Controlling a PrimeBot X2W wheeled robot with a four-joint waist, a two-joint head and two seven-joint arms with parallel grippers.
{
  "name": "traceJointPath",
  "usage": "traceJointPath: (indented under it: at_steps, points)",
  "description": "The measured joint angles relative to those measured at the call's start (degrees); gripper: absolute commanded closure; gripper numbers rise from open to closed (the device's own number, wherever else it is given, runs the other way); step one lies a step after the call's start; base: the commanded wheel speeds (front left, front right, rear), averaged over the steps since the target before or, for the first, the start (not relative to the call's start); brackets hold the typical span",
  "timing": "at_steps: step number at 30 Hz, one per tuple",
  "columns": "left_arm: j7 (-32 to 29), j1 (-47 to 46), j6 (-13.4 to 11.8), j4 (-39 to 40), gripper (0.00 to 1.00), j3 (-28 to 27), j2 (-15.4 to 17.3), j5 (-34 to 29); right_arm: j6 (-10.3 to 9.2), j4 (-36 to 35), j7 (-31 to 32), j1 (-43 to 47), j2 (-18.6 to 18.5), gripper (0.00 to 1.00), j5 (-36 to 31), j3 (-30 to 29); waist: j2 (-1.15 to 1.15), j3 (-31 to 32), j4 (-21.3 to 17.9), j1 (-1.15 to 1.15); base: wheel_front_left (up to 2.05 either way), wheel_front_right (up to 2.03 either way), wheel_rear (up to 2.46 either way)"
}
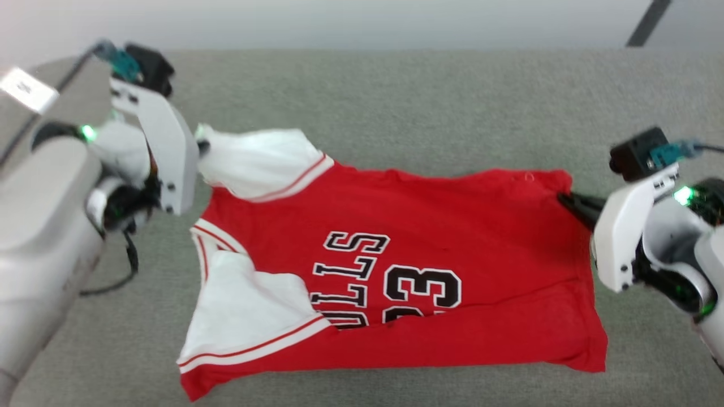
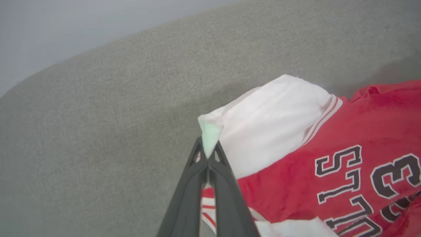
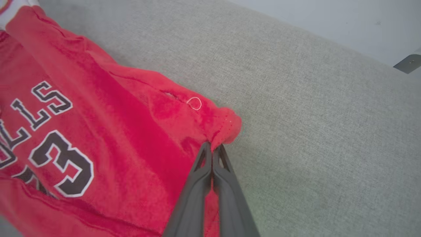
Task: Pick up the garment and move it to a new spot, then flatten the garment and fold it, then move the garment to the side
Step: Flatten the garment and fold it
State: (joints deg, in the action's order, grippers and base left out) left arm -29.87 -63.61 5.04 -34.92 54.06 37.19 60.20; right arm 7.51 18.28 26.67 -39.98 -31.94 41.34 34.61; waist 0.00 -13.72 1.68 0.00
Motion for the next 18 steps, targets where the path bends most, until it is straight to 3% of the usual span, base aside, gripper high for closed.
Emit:
traceJointPath:
  at_steps: [12, 18]
  points:
    - [-3.0, 13.4, -7.5, 15.0, 1.0, 0.9, 4.7, 5.0, 0.0, -7.3, 1.6, 13.1, -3.8, 1.0, 1.6, -4.3, 0.0, 5.6, 4.4, 0.0, 0.0, 0.0, 0.0]
    - [-3.6, 18.0, -9.4, 18.0, 1.0, 1.9, 5.1, 6.5, 0.0, -9.9, 3.4, 17.9, -3.7, 1.0, 1.5, -6.2, 0.0, 7.0, 5.3, 0.0, 0.0, 0.0, 0.0]
